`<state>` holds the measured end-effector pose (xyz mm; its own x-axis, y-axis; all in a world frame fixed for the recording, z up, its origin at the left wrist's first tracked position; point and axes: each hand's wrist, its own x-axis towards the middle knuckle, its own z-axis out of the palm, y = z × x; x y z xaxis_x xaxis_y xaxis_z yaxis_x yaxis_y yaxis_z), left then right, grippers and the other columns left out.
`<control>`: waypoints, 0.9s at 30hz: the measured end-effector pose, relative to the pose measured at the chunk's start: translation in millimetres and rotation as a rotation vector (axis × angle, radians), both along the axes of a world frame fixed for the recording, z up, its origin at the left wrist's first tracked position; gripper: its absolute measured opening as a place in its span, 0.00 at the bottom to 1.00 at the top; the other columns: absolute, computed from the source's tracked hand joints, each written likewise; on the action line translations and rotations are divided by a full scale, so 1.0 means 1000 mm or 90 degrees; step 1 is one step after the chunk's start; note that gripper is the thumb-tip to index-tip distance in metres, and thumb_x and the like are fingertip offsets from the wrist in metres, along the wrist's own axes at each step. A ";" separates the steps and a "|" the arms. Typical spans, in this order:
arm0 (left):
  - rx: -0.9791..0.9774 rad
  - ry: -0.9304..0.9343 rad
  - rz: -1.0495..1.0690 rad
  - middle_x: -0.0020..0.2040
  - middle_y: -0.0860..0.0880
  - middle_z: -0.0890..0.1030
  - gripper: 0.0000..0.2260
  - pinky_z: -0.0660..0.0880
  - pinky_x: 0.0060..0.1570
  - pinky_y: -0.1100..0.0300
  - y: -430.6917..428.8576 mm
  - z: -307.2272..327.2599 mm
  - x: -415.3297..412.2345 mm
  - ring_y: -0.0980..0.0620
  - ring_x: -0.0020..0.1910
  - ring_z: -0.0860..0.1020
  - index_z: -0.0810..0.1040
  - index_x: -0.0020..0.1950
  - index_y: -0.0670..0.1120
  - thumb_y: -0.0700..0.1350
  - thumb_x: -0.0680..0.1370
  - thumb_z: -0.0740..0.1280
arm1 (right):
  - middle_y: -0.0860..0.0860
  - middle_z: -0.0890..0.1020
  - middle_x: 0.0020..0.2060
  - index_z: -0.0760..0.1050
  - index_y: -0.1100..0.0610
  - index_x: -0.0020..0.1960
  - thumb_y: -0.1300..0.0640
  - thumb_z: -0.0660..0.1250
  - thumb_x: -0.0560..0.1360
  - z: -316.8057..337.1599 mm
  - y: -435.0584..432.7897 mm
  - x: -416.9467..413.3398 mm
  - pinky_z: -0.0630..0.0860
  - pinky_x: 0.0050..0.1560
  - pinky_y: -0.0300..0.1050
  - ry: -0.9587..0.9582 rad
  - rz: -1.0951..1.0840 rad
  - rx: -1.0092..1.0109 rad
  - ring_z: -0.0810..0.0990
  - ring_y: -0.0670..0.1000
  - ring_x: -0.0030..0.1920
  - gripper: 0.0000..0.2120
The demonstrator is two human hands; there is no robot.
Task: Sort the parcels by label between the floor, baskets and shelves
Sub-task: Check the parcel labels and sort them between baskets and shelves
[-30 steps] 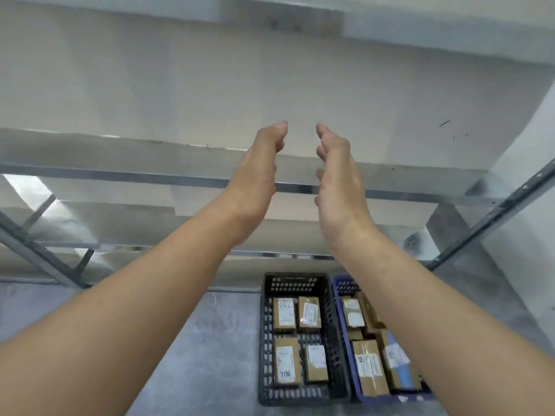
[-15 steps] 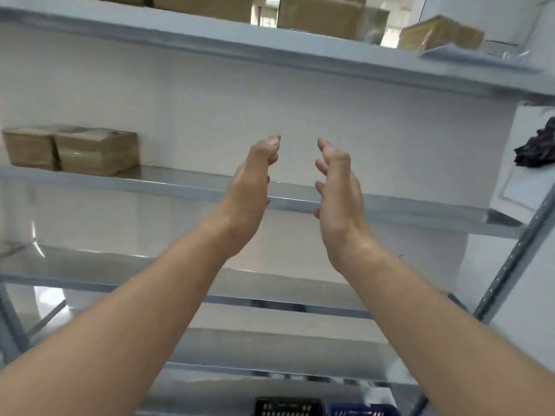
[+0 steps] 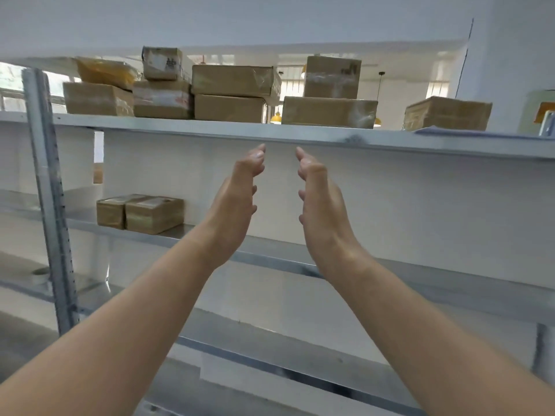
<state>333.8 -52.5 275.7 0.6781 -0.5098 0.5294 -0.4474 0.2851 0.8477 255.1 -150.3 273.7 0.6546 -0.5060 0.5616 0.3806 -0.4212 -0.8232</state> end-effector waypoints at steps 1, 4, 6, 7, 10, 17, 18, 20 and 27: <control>-0.006 0.003 0.016 0.77 0.55 0.68 0.36 0.61 0.75 0.39 -0.002 0.001 -0.002 0.48 0.76 0.64 0.65 0.78 0.64 0.69 0.69 0.55 | 0.42 0.69 0.82 0.66 0.38 0.84 0.34 0.51 0.75 0.000 -0.004 -0.001 0.65 0.81 0.58 -0.001 0.018 -0.002 0.68 0.47 0.80 0.37; -0.004 0.005 0.069 0.77 0.55 0.68 0.33 0.61 0.75 0.39 -0.001 -0.005 -0.011 0.47 0.76 0.64 0.65 0.78 0.64 0.66 0.72 0.53 | 0.42 0.69 0.82 0.67 0.39 0.83 0.35 0.51 0.75 -0.009 -0.010 0.001 0.65 0.82 0.58 0.010 0.072 0.000 0.68 0.47 0.81 0.37; 0.003 0.000 0.107 0.79 0.54 0.66 0.33 0.60 0.76 0.39 0.007 -0.014 -0.014 0.47 0.78 0.62 0.64 0.78 0.64 0.67 0.73 0.53 | 0.42 0.69 0.82 0.67 0.39 0.83 0.35 0.52 0.75 -0.019 -0.007 0.006 0.64 0.82 0.59 0.017 0.113 0.011 0.67 0.47 0.81 0.37; 0.007 -0.001 0.128 0.79 0.54 0.65 0.34 0.60 0.76 0.39 0.013 -0.019 -0.016 0.47 0.78 0.62 0.64 0.79 0.63 0.69 0.73 0.53 | 0.42 0.69 0.82 0.67 0.39 0.83 0.34 0.51 0.76 -0.024 -0.002 0.010 0.64 0.82 0.59 0.022 0.134 0.017 0.67 0.47 0.81 0.37; 0.022 0.004 0.206 0.75 0.53 0.69 0.38 0.61 0.74 0.45 0.040 -0.034 -0.018 0.51 0.74 0.65 0.65 0.78 0.61 0.72 0.69 0.54 | 0.39 0.71 0.77 0.67 0.39 0.83 0.34 0.52 0.76 -0.040 0.020 0.023 0.66 0.80 0.56 0.036 0.209 0.036 0.68 0.47 0.80 0.36; 0.013 0.068 0.355 0.75 0.55 0.70 0.27 0.57 0.78 0.44 0.129 -0.060 -0.026 0.52 0.77 0.62 0.68 0.72 0.63 0.64 0.74 0.53 | 0.38 0.74 0.70 0.71 0.38 0.79 0.34 0.53 0.76 -0.065 0.104 0.051 0.68 0.76 0.53 0.064 0.364 0.072 0.71 0.44 0.75 0.33; 0.012 0.072 0.373 0.73 0.57 0.71 0.25 0.58 0.78 0.45 0.143 -0.064 -0.025 0.53 0.76 0.64 0.69 0.71 0.64 0.63 0.74 0.53 | 0.37 0.75 0.70 0.72 0.38 0.80 0.34 0.53 0.76 -0.069 0.116 0.054 0.69 0.77 0.53 0.067 0.383 0.071 0.71 0.44 0.75 0.33; 0.010 0.083 0.412 0.72 0.59 0.73 0.25 0.60 0.77 0.48 0.170 -0.073 -0.022 0.55 0.75 0.66 0.70 0.72 0.63 0.62 0.75 0.54 | 0.32 0.74 0.67 0.71 0.38 0.80 0.35 0.53 0.76 -0.077 0.142 0.061 0.70 0.75 0.51 0.074 0.417 0.067 0.72 0.44 0.75 0.33; 0.028 0.146 0.473 0.78 0.56 0.67 0.32 0.58 0.78 0.43 0.280 -0.109 0.005 0.53 0.78 0.63 0.67 0.76 0.63 0.67 0.72 0.57 | 0.35 0.73 0.68 0.72 0.37 0.79 0.35 0.53 0.76 -0.112 0.240 0.100 0.69 0.78 0.55 0.126 0.446 0.079 0.71 0.46 0.76 0.33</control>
<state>338.9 227.1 166.8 0.9404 0.1044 0.3237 -0.3192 -0.0572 0.9459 355.1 89.6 161.4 0.9307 0.0154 0.3655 0.3658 -0.0326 -0.9301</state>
